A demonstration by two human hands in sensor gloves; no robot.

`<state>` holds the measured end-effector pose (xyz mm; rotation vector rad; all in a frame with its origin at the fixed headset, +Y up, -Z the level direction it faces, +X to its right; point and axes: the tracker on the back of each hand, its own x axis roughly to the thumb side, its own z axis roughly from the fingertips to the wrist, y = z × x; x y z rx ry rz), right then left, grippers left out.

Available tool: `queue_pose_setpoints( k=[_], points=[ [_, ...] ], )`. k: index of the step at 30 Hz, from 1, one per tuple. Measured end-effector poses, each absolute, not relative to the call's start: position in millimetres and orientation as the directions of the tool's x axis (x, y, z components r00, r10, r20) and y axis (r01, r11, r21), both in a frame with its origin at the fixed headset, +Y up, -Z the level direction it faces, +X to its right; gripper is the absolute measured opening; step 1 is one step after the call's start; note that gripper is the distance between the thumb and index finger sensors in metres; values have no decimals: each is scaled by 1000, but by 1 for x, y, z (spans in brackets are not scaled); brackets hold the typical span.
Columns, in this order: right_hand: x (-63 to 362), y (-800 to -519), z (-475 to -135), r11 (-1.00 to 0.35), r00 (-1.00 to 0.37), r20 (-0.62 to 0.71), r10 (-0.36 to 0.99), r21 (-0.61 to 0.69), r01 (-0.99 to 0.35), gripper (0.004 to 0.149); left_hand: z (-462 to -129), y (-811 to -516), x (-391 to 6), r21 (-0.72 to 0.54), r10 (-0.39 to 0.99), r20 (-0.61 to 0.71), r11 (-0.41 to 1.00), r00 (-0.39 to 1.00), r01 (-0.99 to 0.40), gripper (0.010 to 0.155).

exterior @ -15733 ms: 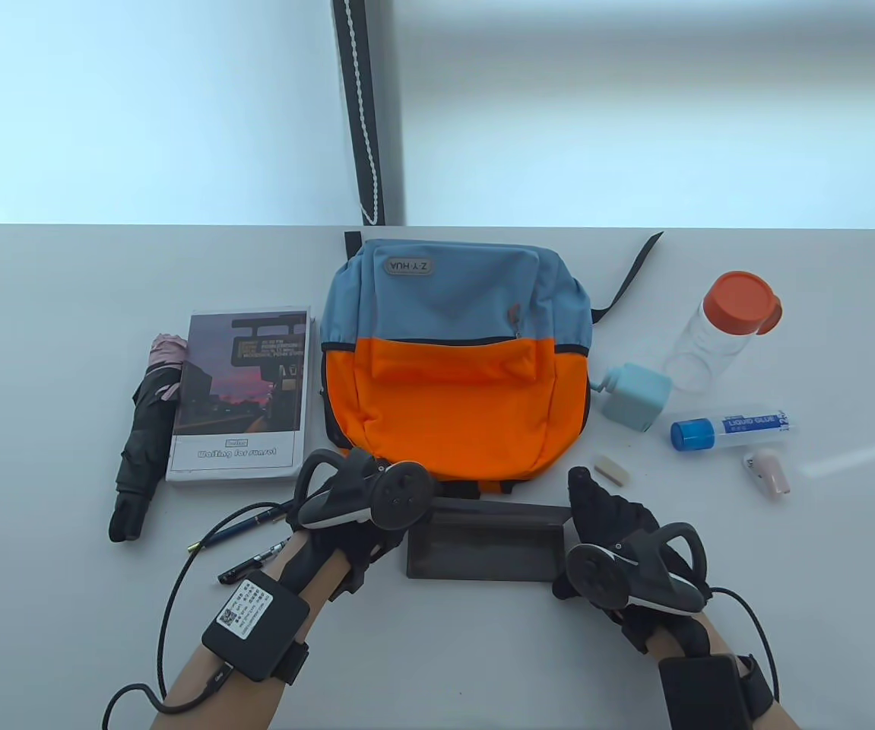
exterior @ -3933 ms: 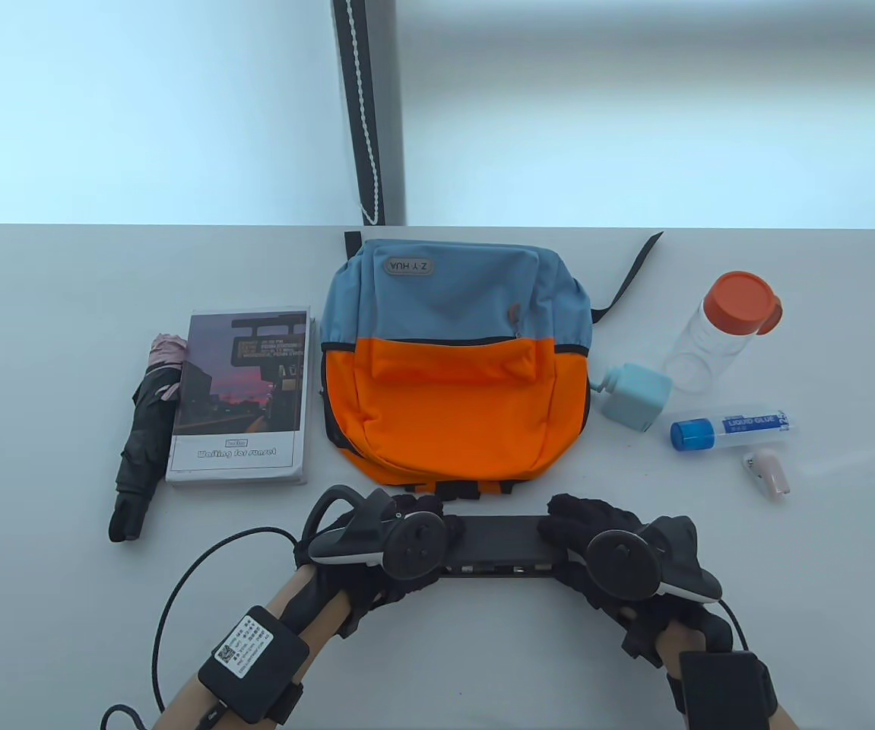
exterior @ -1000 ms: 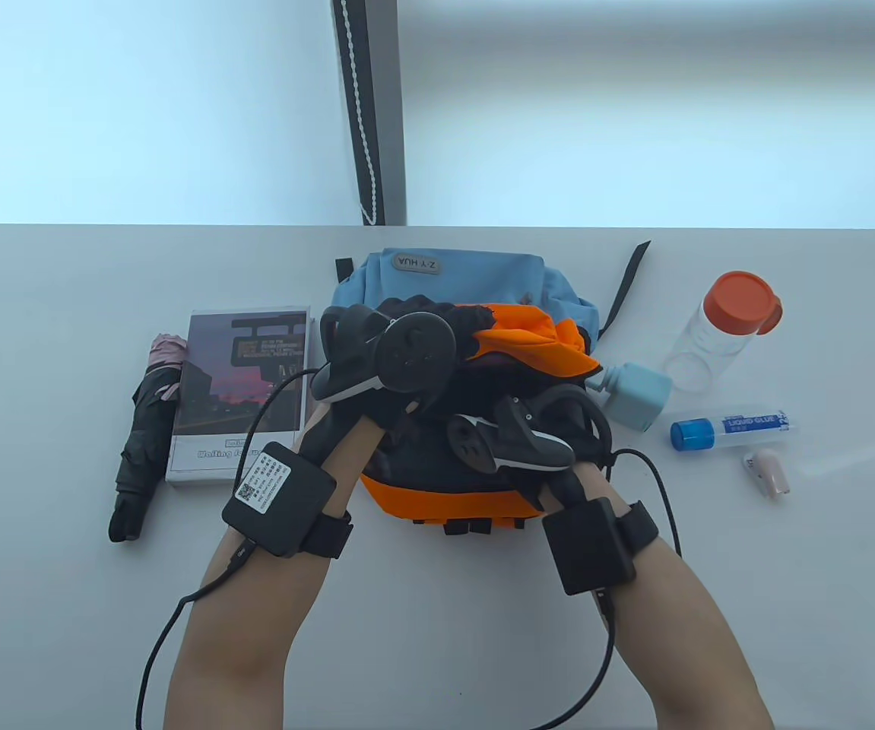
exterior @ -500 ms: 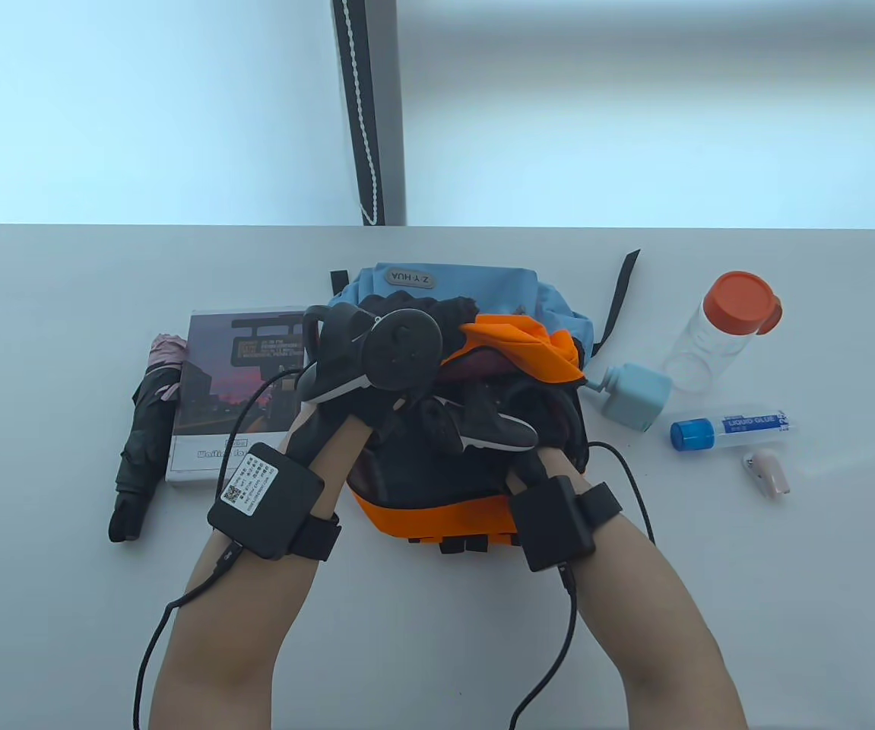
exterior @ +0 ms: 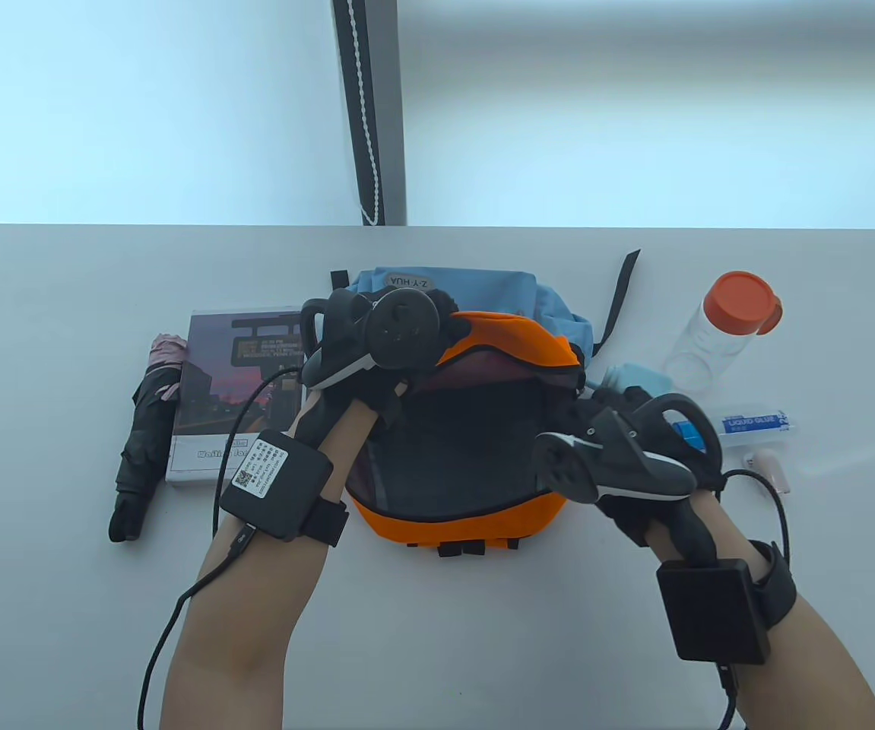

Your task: Pack school bag

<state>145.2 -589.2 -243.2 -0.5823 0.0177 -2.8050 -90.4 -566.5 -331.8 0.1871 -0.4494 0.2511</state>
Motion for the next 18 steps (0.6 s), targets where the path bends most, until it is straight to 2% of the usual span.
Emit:
queue_pose_setpoints(
  k=[3, 6, 10, 14, 18],
  points=[
    [170, -599, -263, -966, -918, 314, -242, 12, 259, 68, -327, -565, -90, 125, 190, 441, 955, 877, -270, 50],
    [192, -622, -284, -977, -955, 255, -151, 110, 184, 81, -322, -564, -89, 140, 176, 436, 956, 883, -259, 50],
    [204, -654, -306, -955, -971, 178, -160, 220, 198, 93, -318, -559, -85, 164, 137, 433, 960, 891, -228, 49],
    [208, -670, -319, -947, -982, 146, -122, 277, 159, 96, -316, -557, -83, 162, 125, 434, 963, 892, -214, 49],
    [209, -676, -330, -945, -982, 103, -160, 270, 182, 96, -315, -558, -84, 160, 123, 434, 964, 892, -211, 49]
  ],
)
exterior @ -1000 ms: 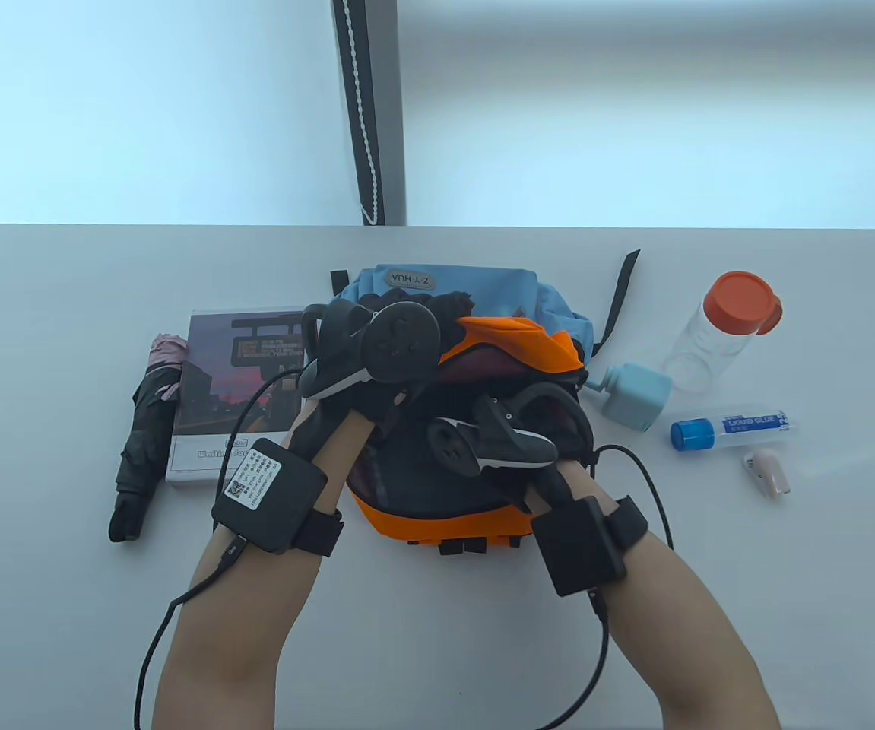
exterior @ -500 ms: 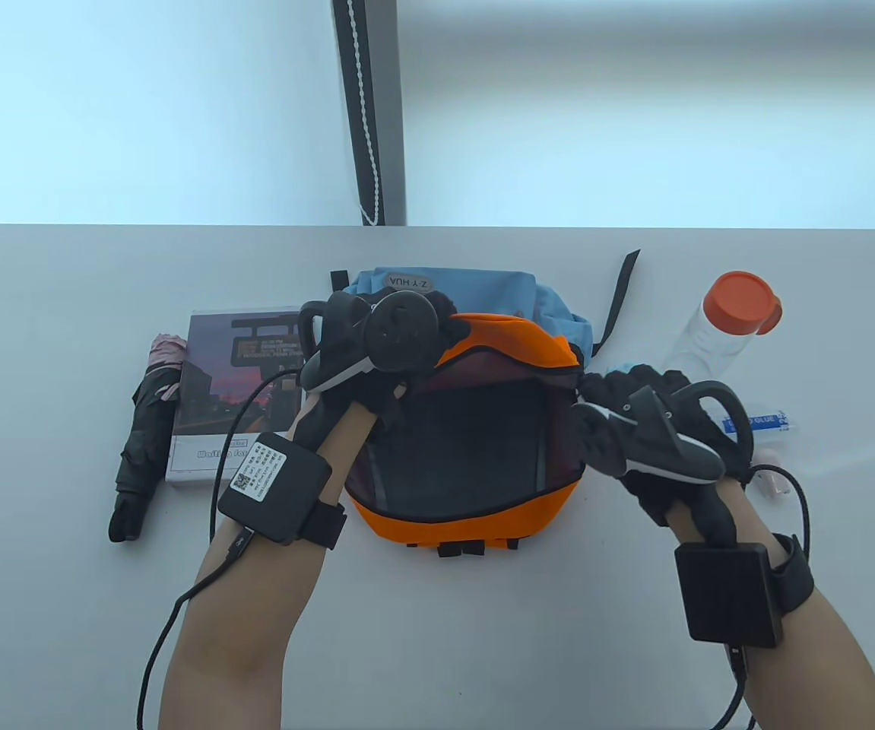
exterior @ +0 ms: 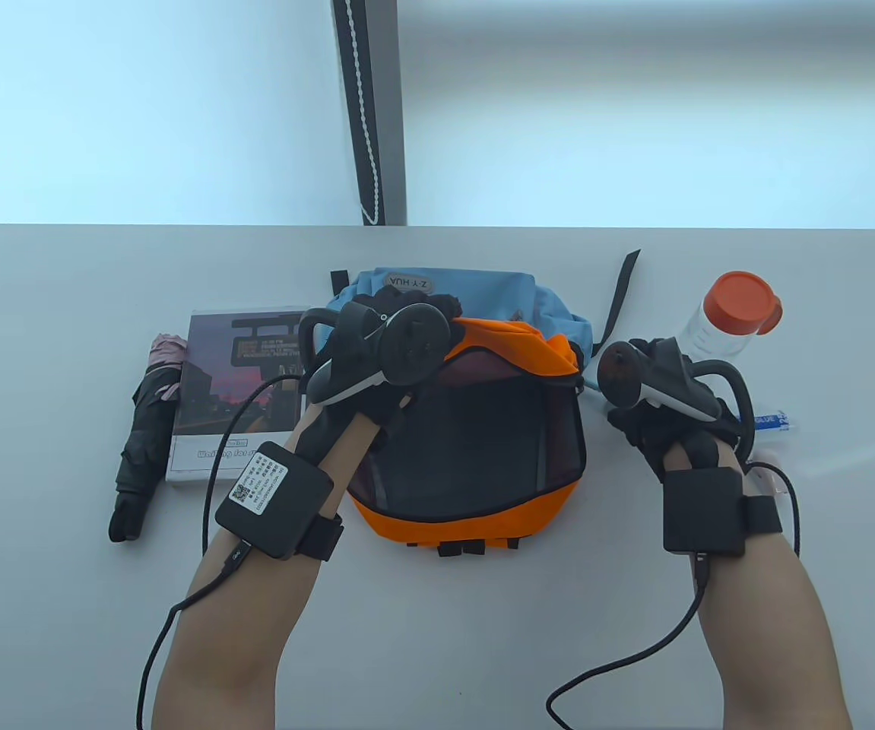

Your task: Pack school bag

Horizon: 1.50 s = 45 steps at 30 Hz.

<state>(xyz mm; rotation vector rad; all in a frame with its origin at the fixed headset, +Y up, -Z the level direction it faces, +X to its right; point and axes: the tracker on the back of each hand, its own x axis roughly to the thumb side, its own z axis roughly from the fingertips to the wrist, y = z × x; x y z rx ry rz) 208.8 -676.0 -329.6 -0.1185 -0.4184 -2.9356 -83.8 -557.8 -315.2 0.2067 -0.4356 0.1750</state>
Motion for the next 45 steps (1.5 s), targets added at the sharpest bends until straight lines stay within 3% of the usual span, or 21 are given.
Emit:
queue_pose_setpoints(
  k=[6, 16, 25, 31, 37, 43, 45],
  points=[
    [212, -693, -339, -943, -982, 68, -176, 274, 188, 89, -315, -560, -87, 165, 131, 435, 961, 891, -222, 49],
    [211, -688, -335, -962, -977, 116, -178, 190, 198, 88, -319, -562, -89, 164, 138, 427, 960, 893, -227, 49],
    [190, -619, -288, -975, -950, 234, -205, 30, 218, 91, -324, -560, -89, 158, 170, 418, 954, 892, -256, 48],
    [169, -602, -253, -986, -926, 344, -152, 10, 165, 91, -323, -561, -88, 163, 174, 425, 951, 889, -264, 48],
    [137, -625, -239, -992, -888, 449, -102, -114, 56, 91, -319, -558, -87, 158, 183, 442, 948, 878, -277, 47],
    [107, -667, -243, -956, -860, 452, -235, -270, 119, 91, -318, -557, -87, 131, 183, 483, 952, 856, -278, 47],
    [100, -682, -247, -921, -822, 453, -345, -333, 204, 90, -317, -557, -87, 117, 196, 486, 951, 852, -286, 47]
  ],
)
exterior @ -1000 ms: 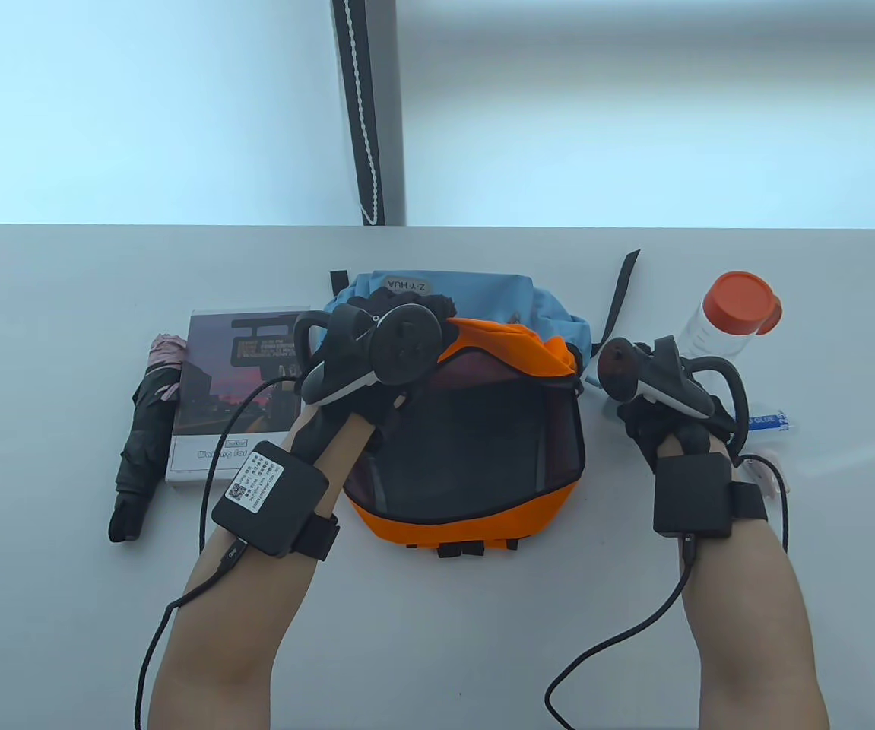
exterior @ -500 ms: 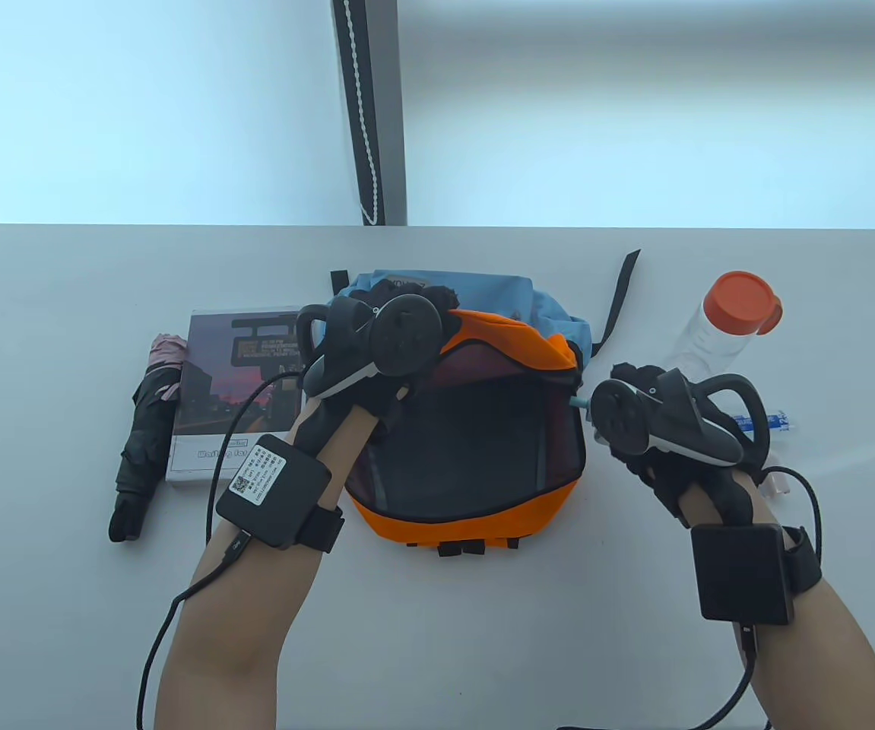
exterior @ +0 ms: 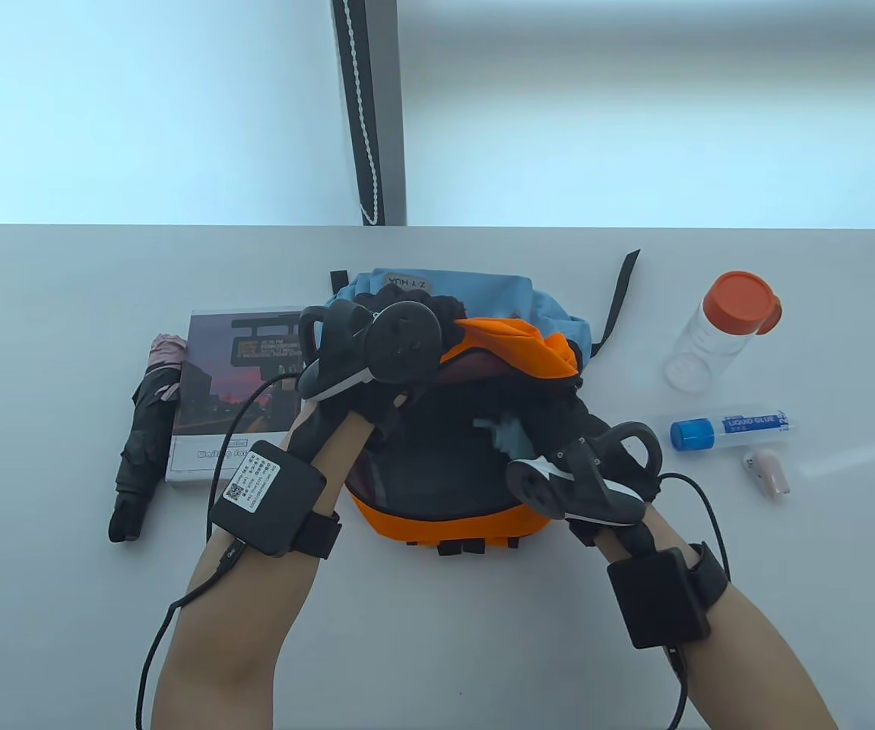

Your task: Pack school bag

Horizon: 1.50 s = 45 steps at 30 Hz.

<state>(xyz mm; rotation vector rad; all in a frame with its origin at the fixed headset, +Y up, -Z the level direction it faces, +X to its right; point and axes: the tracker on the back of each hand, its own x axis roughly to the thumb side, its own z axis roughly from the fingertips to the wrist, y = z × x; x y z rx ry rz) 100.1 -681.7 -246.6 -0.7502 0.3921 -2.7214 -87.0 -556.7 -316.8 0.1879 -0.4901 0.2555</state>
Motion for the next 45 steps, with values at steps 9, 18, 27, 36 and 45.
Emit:
queue_pose_setpoints(
  k=[9, 18, 27, 36, 45],
  points=[
    [100, -698, -238, -923, -787, 484, -384, -196, 330, 57, -315, -558, -91, 118, 180, 499, 955, 848, -272, 47],
    [99, -706, -238, -924, -803, 458, -383, -195, 329, 67, -315, -561, -90, 100, 189, 491, 958, 850, -271, 47],
    [128, -601, -237, -991, -907, 409, -101, -122, 55, 42, -315, -568, -88, 87, 173, 475, 966, 863, -242, 54],
    [124, -557, -277, -980, -892, 420, 166, -28, -196, 85, -311, -569, -90, 105, 168, 484, 963, 859, -248, 52],
    [86, -575, -327, -970, -888, 393, 239, 49, -239, 45, -304, -574, -109, 135, 181, 446, 954, 877, -266, 58]
  ],
)
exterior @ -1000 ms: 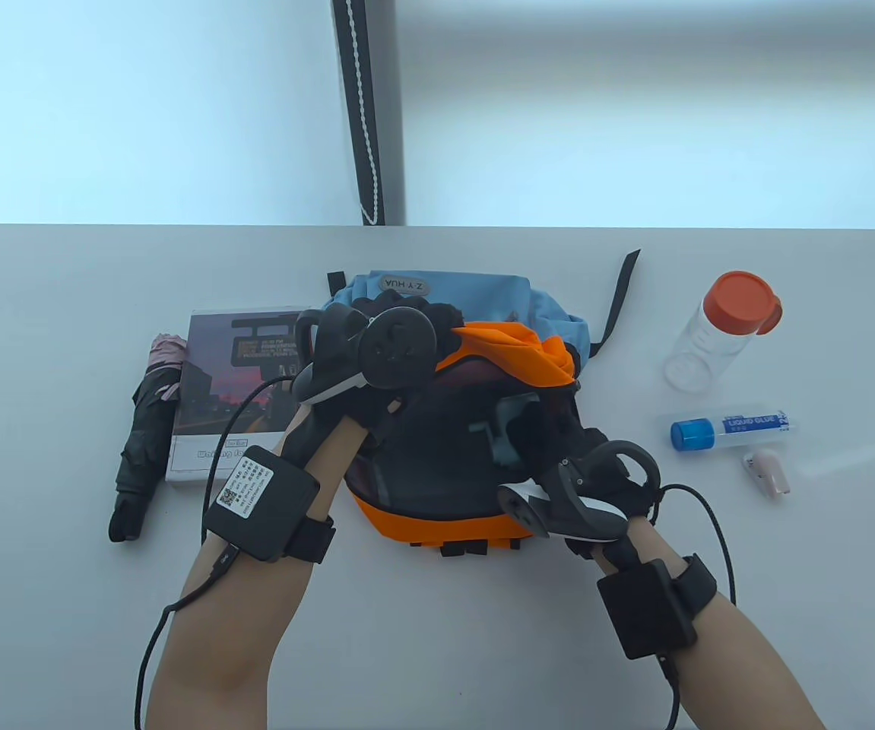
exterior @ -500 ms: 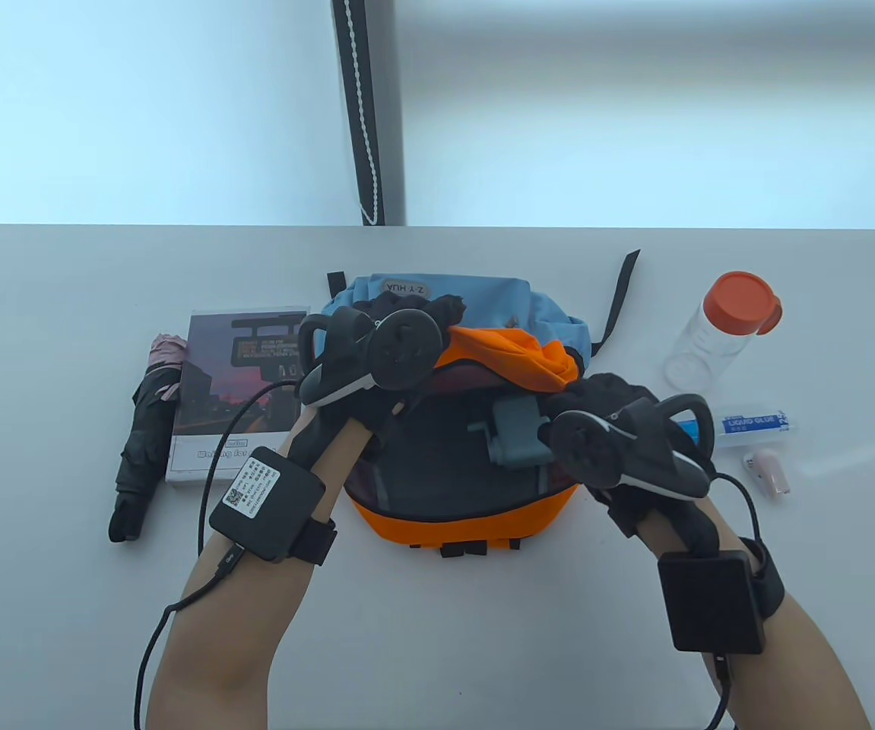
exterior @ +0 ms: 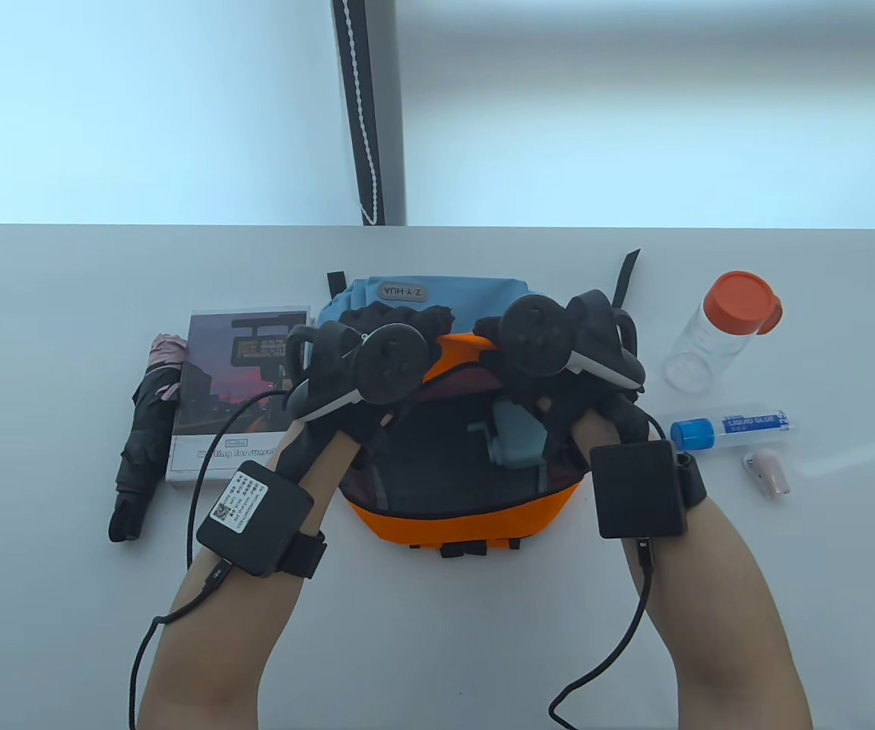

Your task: Pack school bag

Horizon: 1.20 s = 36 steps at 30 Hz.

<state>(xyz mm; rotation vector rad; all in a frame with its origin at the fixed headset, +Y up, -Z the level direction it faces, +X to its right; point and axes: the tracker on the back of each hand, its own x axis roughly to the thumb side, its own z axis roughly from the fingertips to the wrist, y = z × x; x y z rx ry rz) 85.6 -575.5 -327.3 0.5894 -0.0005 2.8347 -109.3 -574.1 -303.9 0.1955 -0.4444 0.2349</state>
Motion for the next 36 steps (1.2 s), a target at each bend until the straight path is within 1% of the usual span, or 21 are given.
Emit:
queue_pose_setpoints(
  k=[2, 5, 7, 10, 12, 13, 14, 16, 19, 20, 21, 22, 24, 27, 28, 29, 31, 34, 36],
  points=[
    [85, -575, -328, -970, -888, 393, 239, 46, -240, 44, -303, -572, -127, 160, 209, 405, 942, 890, -294, 65],
    [86, -571, -329, -964, -887, 388, 250, 19, -264, 44, -304, -574, -171, 140, 297, 271, 929, 916, -343, 64],
    [88, -568, -329, -958, -882, 387, 268, 8, -288, 44, -307, -584, -196, 117, 297, 177, 940, 938, -320, 66],
    [89, -565, -329, -954, -880, 382, 283, 17, -299, 44, -310, -611, -223, -9, 233, 20, 973, 972, -233, 70],
    [89, -566, -328, -954, -879, 384, 284, 18, -300, 44, -313, -641, -234, -114, 201, -85, 971, 976, -210, 71],
    [90, -567, -328, -953, -878, 385, 285, 19, -301, 44, -313, -651, -236, -161, 182, -137, 966, 974, -203, 72],
    [90, -567, -327, -954, -877, 387, 285, 20, -300, 44, -313, -668, -239, -236, 159, -182, 951, 970, -201, 75],
    [90, -568, -326, -954, -876, 390, 283, 20, -299, 44, -313, -691, -238, -323, 157, -201, 921, 967, -217, 83],
    [92, -570, -324, -953, -873, 394, 288, 30, -301, 44, -311, -714, -235, -422, 127, -246, 879, 961, -224, 103],
    [92, -570, -324, -954, -872, 397, 287, 31, -299, 44, -311, -720, -234, -456, 107, -259, 862, 960, -219, 114],
    [92, -570, -323, -955, -872, 401, 281, 25, -296, 44, -311, -726, -232, -500, 68, -267, 843, 961, -199, 119],
    [92, -570, -322, -955, -872, 403, 278, 22, -295, 44, -311, -729, -232, -533, 35, -268, 827, 963, -178, 118],
    [93, -570, -321, -955, -870, 408, 278, 21, -295, 44, -311, -735, -230, -543, 1, -276, 825, 961, -157, 124],
    [95, -571, -320, -955, -867, 413, 278, 20, -296, 44, -310, -745, -227, -546, 10, -312, 817, 950, -188, 123],
    [95, -572, -319, -955, -867, 415, 276, 21, -294, 44, -310, -745, -225, -525, -26, -307, 839, 951, -147, 118],
    [95, -572, -319, -956, -867, 416, 276, 21, -294, 44, -310, -744, -224, -510, -49, -301, 852, 952, -118, 113],
    [96, -573, -319, -955, -865, 416, 279, 24, -296, 44, -310, -743, -224, -501, -26, -311, 854, 950, -140, 107],
    [96, -573, -319, -955, -864, 419, 278, 23, -296, 44, -310, -738, -223, -503, -33, -294, 855, 955, -125, 105],
    [96, -573, -318, -955, -864, 420, 277, 22, -296, 44, -309, -730, -224, -493, 0, -290, 857, 957, -150, 104]
  ],
)
